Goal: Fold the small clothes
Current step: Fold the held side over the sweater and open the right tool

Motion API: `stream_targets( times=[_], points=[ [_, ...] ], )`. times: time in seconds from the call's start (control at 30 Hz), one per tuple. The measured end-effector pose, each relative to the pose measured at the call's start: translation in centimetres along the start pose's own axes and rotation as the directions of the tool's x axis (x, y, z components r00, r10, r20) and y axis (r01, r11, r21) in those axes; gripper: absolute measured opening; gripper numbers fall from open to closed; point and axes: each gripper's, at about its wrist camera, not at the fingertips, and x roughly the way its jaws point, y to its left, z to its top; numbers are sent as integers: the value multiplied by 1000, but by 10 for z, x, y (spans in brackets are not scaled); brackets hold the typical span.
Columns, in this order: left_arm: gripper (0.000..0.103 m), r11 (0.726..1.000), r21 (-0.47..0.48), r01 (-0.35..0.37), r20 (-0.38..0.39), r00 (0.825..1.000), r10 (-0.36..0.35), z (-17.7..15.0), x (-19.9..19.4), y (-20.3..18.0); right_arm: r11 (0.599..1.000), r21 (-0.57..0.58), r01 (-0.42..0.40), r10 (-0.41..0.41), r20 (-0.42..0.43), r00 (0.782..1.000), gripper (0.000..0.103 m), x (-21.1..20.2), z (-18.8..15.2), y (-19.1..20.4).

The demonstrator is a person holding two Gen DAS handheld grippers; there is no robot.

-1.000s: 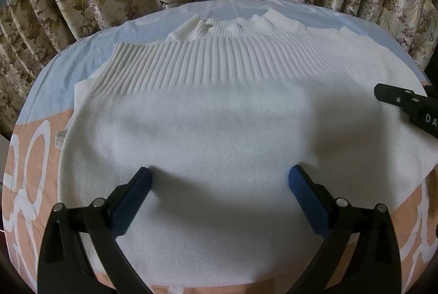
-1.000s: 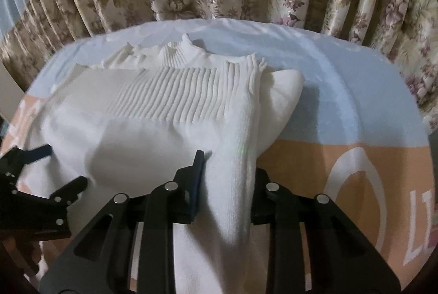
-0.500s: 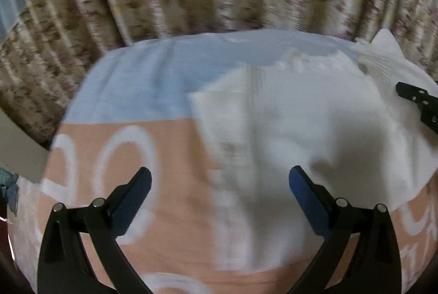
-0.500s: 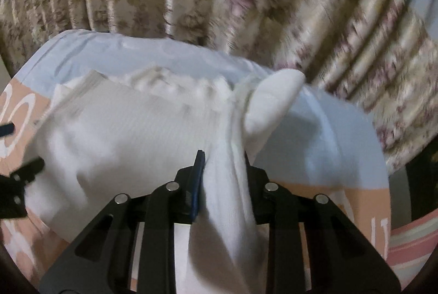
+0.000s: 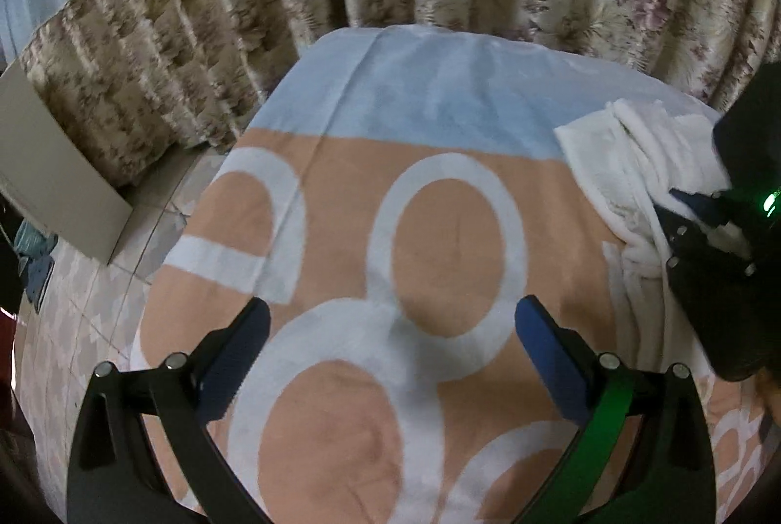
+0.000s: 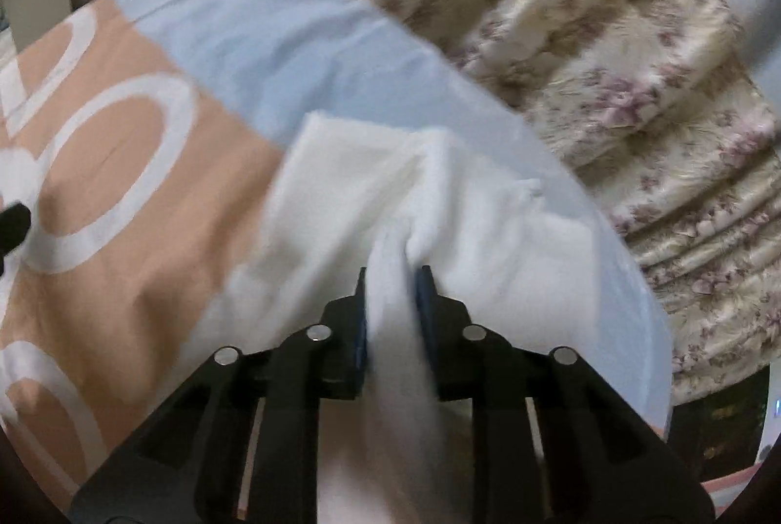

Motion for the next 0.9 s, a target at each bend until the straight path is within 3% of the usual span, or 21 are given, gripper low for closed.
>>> stream_targets(
  times=[0.1, 0.17, 0.23, 0.33, 0.4, 0.47, 0.63, 0.73, 0.9],
  points=[
    [101, 1000, -7, 4, 11, 1000, -4, 1, -4, 2, 1000, -2, -8, 8, 10, 1000, 21, 3, -2, 3],
    [101, 1000, -6, 5, 16, 1000, -5, 3, -6, 3, 990, 59, -128, 126, 24, 992, 28, -4, -5, -16],
    [101, 1000, -11, 15, 25, 1000, -14, 7, -8, 0, 945, 158, -288, 282, 59, 958, 46, -16, -8, -44],
    [101, 999, -6, 48, 37, 998, -48, 13, -14, -12, 883, 201, -424, 398, 158, 904, 60, -45, -20, -80],
    [101, 998, 8, 70, 41, 997, -70, 17, -16, -24, 852, 231, -471, 433, 198, 880, 61, -57, -30, -101],
    [101, 994, 20, 106, 42, 993, -107, 20, -19, -40, 829, 267, -491, 445, 216, 869, 62, -61, -42, -123],
    [101, 970, 75, 231, 31, 972, -234, 25, -23, -92, 810, 375, -452, 398, 216, 892, 62, -44, -80, -168],
    [101, 950, 173, 261, 24, 963, -269, 26, -28, -135, 795, 431, -427, 380, 195, 904, 62, -31, -99, -183],
    [99, 908, 356, 219, -7, 973, -232, 21, -23, -194, 873, 373, -313, 292, 114, 950, 62, -24, -112, -180]
  ],
)
